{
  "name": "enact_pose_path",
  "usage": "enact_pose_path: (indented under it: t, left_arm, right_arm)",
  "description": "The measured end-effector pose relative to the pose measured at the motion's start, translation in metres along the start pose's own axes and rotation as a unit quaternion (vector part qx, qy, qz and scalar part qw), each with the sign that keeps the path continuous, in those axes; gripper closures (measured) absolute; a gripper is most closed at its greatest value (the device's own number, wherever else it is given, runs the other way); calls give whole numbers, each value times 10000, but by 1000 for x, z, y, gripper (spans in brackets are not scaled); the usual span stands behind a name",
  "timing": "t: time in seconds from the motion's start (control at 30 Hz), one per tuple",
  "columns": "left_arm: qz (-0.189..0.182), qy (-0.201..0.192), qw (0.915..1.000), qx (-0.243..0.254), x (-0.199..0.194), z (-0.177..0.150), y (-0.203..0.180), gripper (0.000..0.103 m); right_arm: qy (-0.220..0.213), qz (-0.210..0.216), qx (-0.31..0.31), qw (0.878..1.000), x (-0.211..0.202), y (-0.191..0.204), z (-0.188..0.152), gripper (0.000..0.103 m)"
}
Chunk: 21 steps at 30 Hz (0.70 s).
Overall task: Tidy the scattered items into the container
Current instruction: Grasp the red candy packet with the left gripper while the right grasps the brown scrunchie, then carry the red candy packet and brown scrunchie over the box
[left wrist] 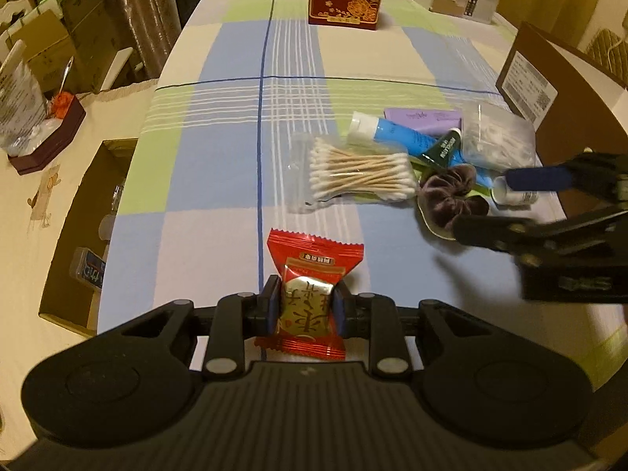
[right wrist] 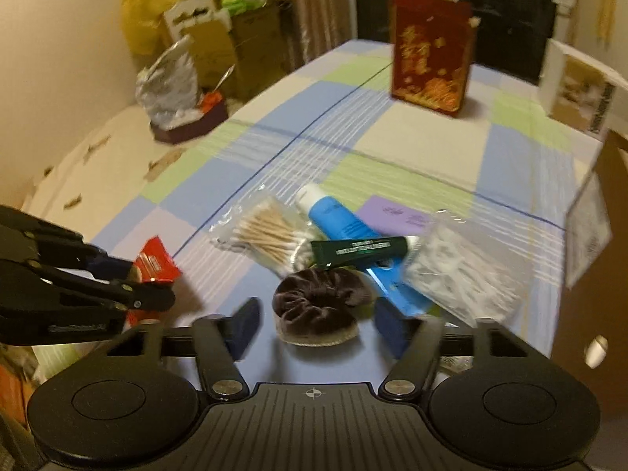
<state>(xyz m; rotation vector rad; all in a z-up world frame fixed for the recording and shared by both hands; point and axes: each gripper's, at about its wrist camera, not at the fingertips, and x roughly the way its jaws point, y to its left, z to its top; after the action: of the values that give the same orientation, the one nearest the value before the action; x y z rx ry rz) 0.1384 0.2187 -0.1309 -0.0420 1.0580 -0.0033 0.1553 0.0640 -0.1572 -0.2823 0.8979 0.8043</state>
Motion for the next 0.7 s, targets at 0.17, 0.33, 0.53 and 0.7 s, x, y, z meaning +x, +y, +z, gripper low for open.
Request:
enact_pose_path:
  t: [0.17,0.33,0.53,0.7]
  left_arm:
    - [-71,6,10000,-52,2,1,0,81]
    - [-115,29,9999,55,1,1,-7,81]
    - [-195,-95,9994,257,-9,4,-25,81]
    - [-265,-268,9988,315,-26,10,-46,81]
  right_arm:
    - [346,-34,-155,9993,21,-2,-4,66]
    - [434,97,-215,9988,7,-9,-19,80]
    - [200,365,69,9991,-36,-16,-33,82]
    - [-148,434,104,9989,-74,-24,-27,82]
